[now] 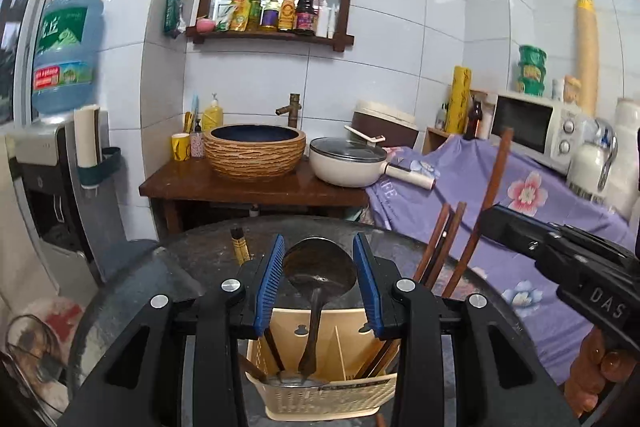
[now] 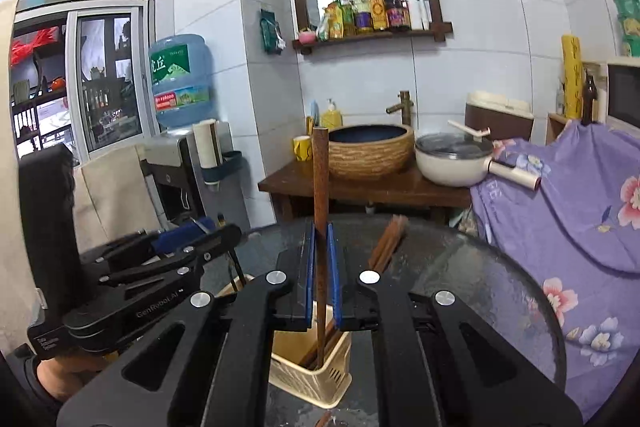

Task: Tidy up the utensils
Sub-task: 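Lower both utensils into the holder and open both tools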

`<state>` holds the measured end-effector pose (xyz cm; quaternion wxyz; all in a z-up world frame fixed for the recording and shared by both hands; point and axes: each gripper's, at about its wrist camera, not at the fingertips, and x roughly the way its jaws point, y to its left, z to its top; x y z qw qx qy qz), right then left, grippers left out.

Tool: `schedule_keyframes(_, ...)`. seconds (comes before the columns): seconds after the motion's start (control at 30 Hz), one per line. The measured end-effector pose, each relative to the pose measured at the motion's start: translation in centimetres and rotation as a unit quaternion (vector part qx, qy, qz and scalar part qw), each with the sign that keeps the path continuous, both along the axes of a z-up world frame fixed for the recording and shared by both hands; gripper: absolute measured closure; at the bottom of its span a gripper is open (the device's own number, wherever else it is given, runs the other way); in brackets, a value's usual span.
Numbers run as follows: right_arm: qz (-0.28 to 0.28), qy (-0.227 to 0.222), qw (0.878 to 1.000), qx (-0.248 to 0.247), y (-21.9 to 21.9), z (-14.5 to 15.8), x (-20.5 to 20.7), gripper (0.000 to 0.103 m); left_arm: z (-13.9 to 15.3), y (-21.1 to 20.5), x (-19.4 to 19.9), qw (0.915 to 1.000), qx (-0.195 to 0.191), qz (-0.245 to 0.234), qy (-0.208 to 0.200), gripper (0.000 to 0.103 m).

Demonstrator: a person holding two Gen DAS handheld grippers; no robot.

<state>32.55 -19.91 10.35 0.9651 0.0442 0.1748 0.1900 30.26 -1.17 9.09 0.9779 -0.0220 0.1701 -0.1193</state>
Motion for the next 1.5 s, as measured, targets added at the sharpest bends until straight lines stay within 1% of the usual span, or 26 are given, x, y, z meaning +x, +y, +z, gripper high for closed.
schedule_keyframes(0.13,0.002,0.014,1.000,0.008,-0.3,-1.8,0.2,0.096,0.0,-0.5,-0.2,1.0000,0.005,-0.003,-0.004,0.068)
schedule_keyframes(0.27,0.008,0.021,1.000,0.008,-0.1,-2.7,0.1,0.096,0.5,-0.4,0.2,0.9999,0.004,-0.001,-0.013,0.068)
schedule_keyframes(0.4,0.017,0.017,1.000,-0.001,0.1,-3.3,-0.3,0.096,1.2,0.0,0.6,0.9999,-0.009,-0.010,-0.011,0.068)
schedule_keyframes(0.47,0.020,0.015,1.000,-0.003,0.3,-3.6,-0.4,0.096,1.0,-0.1,0.9,0.9996,-0.017,-0.024,0.001,0.068)
schedule_keyframes(0.5,0.020,0.014,1.000,-0.003,0.2,-3.6,-0.4,0.096,0.5,-0.6,0.8,0.9997,-0.002,-0.026,0.002,0.068)
schedule_keyframes(0.6,0.018,0.007,1.000,-0.006,0.0,-3.8,-0.7,0.096,-0.3,-2.0,0.0,0.9984,0.053,-0.014,-0.014,0.068)
schedule_keyframes(0.67,0.017,0.007,1.000,-0.005,-0.1,-3.8,-0.9,0.096,-0.5,-2.3,-0.4,0.9977,0.065,-0.012,-0.019,0.068)
schedule_keyframes(0.77,0.014,0.006,1.000,-0.002,-0.7,-4.0,-1.0,0.096,-0.3,-1.9,-0.5,0.9979,0.058,-0.014,-0.023,0.068)
schedule_keyframes(0.83,0.014,0.007,1.000,0.003,-1.0,-4.1,-1.0,0.096,-0.4,-2.0,-0.6,0.9963,0.081,-0.004,-0.031,0.068)
schedule_keyframes(0.87,0.014,0.007,1.000,0.002,-1.1,-4.1,-1.0,0.096,-0.4,-2.1,-0.9,0.9948,0.093,-0.002,-0.041,0.068)
schedule_keyframes(0.9,0.014,0.005,1.000,-0.001,-1.1,-4.2,-1.2,0.096,-0.5,-2.2,-1.4,0.9939,0.097,-0.007,-0.052,0.068)
schedule_keyframes(1.03,0.014,0.004,1.000,0.003,-1.0,-4.1,-1.2,0.096,-0.2,-1.6,-2.7,0.9969,0.057,-0.024,-0.049,0.068)
schedule_keyframes(1.13,0.014,0.008,1.000,0.006,-1.0,-4.2,-1.1,0.096,-0.9,-1.9,-2.9,0.9970,0.062,-0.014,-0.044,0.068)
schedule_keyframes(1.2,0.015,0.012,1.000,0.006,-1.0,-4.4,-1.1,0.096,-1.7,-1.9,-2.8,0.9974,0.058,-0.008,-0.041,0.068)
schedule_keyframes(1.3,0.014,0.016,1.000,0.005,-1.0,-4.7,-1.1,0.096,-2.9,-2.2,-2.5,0.9976,0.065,-0.007,-0.026,0.068)
schedule_keyframes(1.43,0.013,0.019,1.000,0.006,-0.9,-4.7,-0.9,0.096,-4.2,-1.4,-1.1,0.9990,0.045,0.005,0.002,0.068)
schedule_keyframes(1.5,0.016,0.020,1.000,0.002,-0.8,-4.8,-0.9,0.096,-4.9,-1.0,-0.5,0.9989,0.044,0.012,0.011,0.068)
